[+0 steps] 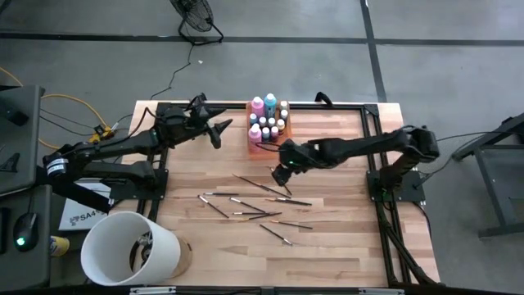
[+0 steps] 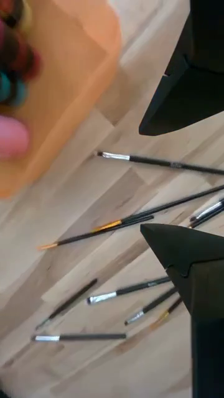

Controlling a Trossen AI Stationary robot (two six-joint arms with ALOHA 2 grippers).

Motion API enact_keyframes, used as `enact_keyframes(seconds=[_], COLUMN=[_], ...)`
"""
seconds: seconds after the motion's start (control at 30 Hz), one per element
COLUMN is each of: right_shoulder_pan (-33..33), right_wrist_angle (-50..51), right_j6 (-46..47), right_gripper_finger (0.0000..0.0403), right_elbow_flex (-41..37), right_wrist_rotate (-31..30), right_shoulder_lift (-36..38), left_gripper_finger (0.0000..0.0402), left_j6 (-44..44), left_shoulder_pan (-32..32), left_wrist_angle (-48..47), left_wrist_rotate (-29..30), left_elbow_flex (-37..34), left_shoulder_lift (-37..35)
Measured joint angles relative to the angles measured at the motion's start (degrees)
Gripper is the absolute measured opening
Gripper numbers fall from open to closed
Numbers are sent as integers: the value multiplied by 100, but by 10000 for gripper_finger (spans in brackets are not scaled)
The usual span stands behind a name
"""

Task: Pick & Place Paint Supplies
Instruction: Put the white paintbrush into the cup

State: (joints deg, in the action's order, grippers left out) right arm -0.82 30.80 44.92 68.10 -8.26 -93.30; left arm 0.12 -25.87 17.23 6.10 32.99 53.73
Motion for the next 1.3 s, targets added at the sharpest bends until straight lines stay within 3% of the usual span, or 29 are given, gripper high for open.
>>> enact_keyframes(seconds=[0.3,0.57,0.87,1.2,1.3], right_shoulder_pan=[-351,-433,-372,-61,-9], right_wrist_angle=[-383,-848,-902,-959,-968], right_j6=[315,98,-319,-616,-460], right_gripper_finger=[238,238,238,238,238], right_elbow_flex=[0,0,0,7,7], right_wrist_rotate=[284,404,48,-779,-640], right_shoulder_lift=[-941,-1327,-1320,-1405,-1405], left_gripper_finger=[225,225,225,225,225], left_j6=[269,267,269,267,267], left_shoulder_pan=[0,0,0,0,0], left_wrist_angle=[-134,-179,-114,-114,-115], left_wrist_rotate=[-82,-78,-65,-61,-58], left_elbow_flex=[-2,-2,-2,-2,-2], left_shoulder_lift=[1,1,1,1,1])
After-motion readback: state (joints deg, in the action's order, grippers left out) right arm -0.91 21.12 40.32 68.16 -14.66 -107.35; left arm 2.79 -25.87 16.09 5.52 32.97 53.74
